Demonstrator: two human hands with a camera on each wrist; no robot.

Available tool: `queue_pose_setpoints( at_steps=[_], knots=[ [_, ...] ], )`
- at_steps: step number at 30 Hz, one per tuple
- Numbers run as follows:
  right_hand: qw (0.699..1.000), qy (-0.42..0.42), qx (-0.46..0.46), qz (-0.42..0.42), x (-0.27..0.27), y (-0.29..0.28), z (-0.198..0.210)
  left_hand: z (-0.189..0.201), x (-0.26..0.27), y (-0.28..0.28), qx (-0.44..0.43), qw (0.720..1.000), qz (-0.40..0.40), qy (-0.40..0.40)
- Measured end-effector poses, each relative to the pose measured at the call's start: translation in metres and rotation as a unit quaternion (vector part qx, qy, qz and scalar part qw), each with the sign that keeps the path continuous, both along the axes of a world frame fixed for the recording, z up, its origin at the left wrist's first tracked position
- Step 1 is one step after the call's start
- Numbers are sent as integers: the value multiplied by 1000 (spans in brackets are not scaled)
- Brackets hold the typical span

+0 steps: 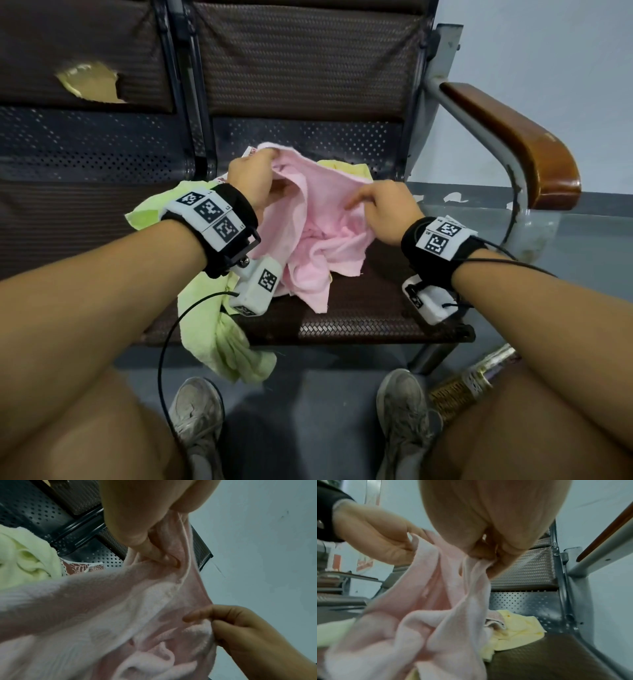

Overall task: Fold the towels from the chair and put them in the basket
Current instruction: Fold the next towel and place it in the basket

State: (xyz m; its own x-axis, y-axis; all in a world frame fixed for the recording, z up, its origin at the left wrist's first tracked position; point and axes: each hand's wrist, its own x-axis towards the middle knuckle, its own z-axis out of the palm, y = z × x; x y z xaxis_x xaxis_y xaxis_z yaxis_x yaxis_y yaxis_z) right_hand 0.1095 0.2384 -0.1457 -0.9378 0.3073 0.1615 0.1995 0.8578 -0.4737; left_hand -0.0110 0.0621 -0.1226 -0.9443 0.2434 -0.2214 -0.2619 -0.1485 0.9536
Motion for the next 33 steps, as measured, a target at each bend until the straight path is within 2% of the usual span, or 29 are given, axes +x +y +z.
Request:
queue_pose_setpoints(
  at_steps=[1,3,6,9,13,15,17,20,23,25,26,28,30,31,33],
  knots=[
    [999,30,-34,23,-1,-6,3,2,2,0,14,1000,-6,-4],
    [994,25,-68,82,-1,-21,3,6,6,1,52,999,-12,-8],
    [989,-51,-20,136,-5,-40,-9,13,12,4,88,996,-14,-20],
    [988,-102,9,117,-13,-51,-23,18,17,6,110,993,-21,-35],
    [994,-76,15,73,-23,-49,-24,22,21,4,149,987,-43,-40],
    [999,-46,1,26,-24,-39,-19,21,14,-1,116,993,-10,-9],
    [998,16,-42,-37,-22,-24,-10,18,2,-12,32,999,31,30],
    [976,140,-115,-125,-19,-1,3,10,-5,-23,-61,995,41,72],
    [974,180,-82,-115,-16,12,7,5,-7,-21,-85,991,38,98],
    [987,145,-21,-61,-11,16,5,3,-12,-20,-82,990,59,102],
    [995,99,5,-28,-8,19,1,3,-15,-21,-73,990,70,101],
    [998,-49,47,17,-1,26,-9,3,-20,-25,-52,990,80,106],
    [983,-168,74,23,4,31,-18,0,-25,-31,-51,989,77,116],
    [981,-180,68,11,6,33,-20,-2,-27,-33,-57,989,69,119],
    [990,-134,38,-19,8,35,-17,-9,-30,-37,-83,990,35,113]
  ],
)
